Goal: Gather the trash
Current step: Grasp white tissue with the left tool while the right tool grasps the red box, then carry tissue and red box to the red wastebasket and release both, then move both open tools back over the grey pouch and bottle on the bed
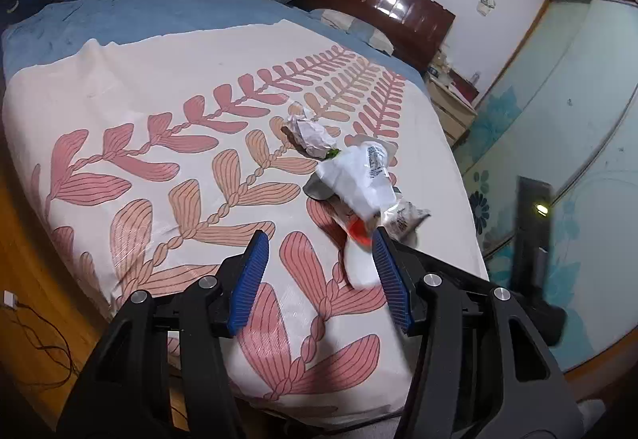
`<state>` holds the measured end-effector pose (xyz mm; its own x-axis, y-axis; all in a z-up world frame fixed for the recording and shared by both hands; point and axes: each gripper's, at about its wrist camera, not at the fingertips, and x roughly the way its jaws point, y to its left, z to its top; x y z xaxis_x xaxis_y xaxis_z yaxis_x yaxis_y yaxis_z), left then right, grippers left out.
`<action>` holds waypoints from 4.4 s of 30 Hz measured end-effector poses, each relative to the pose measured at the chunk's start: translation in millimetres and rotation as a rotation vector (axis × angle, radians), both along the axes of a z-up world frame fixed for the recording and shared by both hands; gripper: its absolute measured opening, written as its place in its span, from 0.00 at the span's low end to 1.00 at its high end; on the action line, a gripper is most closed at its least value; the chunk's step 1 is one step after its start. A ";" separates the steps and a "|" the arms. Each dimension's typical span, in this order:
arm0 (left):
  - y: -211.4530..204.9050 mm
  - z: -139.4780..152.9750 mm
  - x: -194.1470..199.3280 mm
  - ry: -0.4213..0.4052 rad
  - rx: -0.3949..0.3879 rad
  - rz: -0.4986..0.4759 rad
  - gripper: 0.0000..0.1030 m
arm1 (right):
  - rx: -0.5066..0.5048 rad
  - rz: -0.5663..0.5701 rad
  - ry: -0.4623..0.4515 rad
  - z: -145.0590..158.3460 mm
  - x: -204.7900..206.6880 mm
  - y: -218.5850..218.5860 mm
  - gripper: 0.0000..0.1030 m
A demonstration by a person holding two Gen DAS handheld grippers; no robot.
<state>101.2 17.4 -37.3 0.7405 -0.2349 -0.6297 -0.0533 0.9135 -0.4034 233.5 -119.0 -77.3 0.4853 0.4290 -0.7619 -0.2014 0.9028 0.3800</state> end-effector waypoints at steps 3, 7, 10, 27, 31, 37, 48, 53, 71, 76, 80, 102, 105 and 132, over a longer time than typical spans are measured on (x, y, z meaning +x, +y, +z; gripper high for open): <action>-7.2 -6.1 8.7 0.016 0.003 -0.020 0.53 | -0.009 -0.010 -0.051 17.3 -23.9 -23.1 0.09; -17.3 -16.4 21.7 0.039 -0.063 -0.066 0.58 | -0.099 -0.023 -0.161 44.6 -57.1 -47.0 0.09; -29.0 -21.0 30.0 0.073 -0.089 -0.115 0.60 | -0.253 0.004 -0.268 59.1 -77.1 -46.9 0.08; -74.3 -17.7 42.8 0.111 -0.094 -0.337 0.68 | -0.307 -0.051 -0.261 57.6 -82.2 -88.2 0.04; -85.9 -32.7 61.7 0.219 -0.104 -0.383 0.68 | -0.274 -0.080 -0.218 50.8 -80.5 -104.8 0.04; -77.5 -45.9 83.8 0.277 -0.157 -0.334 0.57 | -0.265 -0.097 -0.190 43.7 -81.3 -118.1 0.04; -51.0 -30.7 61.4 0.202 -0.154 -0.155 0.14 | -0.211 -0.119 -0.238 72.9 -94.1 -136.8 0.04; -62.7 18.4 23.2 0.071 -0.094 -0.144 0.13 | -0.167 -0.131 -0.334 126.2 -121.8 -160.9 0.04; -346.0 121.2 -61.6 -0.132 0.006 -0.688 0.13 | -0.300 -0.464 -0.339 176.8 -295.3 -422.0 0.04; -441.9 25.3 -57.3 0.114 0.092 -0.858 0.13 | -0.261 -0.548 -0.079 75.5 -319.8 -478.4 0.04; -490.9 -75.3 -60.1 0.425 0.203 -0.933 0.13 | -0.224 -0.550 0.115 -12.1 -333.5 -486.0 0.04; -525.6 -117.6 -79.4 0.533 0.342 -0.988 0.59 | -0.203 -0.661 0.176 -60.8 -336.9 -492.1 0.64; -523.1 -115.9 -79.1 0.530 0.330 -0.986 0.59 | -0.203 -0.660 0.175 -58.1 -333.5 -492.5 0.63; -176.8 88.3 -1.4 -0.193 0.102 -0.294 0.59 | -0.170 -0.388 -0.272 107.2 -204.4 -316.3 0.63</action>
<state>99.8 -159.3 51.0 0.7583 -0.3984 -0.5159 0.2856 0.9145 -0.2865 29.2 -435.3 29.9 0.7753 0.0584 -0.6289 0.0900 0.9754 0.2015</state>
